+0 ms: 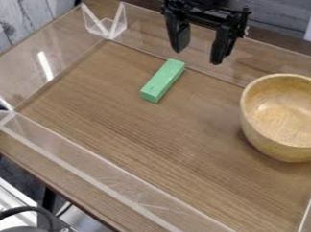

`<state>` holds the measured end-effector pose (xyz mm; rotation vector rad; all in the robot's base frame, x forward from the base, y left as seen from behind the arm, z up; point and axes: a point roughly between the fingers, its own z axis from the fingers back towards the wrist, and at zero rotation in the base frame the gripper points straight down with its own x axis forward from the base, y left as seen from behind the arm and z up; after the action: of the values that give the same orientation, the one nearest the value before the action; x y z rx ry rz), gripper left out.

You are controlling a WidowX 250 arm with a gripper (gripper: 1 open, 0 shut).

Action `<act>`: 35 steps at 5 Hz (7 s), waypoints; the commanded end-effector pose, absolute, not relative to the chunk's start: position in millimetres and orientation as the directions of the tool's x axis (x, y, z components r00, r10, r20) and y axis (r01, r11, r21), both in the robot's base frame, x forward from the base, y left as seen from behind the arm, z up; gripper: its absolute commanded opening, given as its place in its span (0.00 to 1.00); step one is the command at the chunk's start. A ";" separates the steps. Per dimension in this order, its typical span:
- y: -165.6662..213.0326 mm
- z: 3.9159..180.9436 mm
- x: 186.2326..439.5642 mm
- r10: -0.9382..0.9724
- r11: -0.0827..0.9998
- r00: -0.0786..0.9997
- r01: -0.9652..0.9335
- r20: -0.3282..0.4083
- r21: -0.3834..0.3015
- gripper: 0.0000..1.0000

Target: Put the green block in the brown bowl

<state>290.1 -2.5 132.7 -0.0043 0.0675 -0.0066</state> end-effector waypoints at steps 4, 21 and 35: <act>53.4 91.1 282.0 0.034 0.998 0.994 -0.029 -0.103 0.048 1.00; 81.0 43.8 318.5 0.020 1.000 1.000 -0.020 0.011 -0.016 0.00; -96.8 98.5 306.6 -0.308 0.938 0.951 0.310 0.037 -0.156 0.00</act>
<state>295.8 -91.2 80.0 -0.1588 0.0616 -0.2975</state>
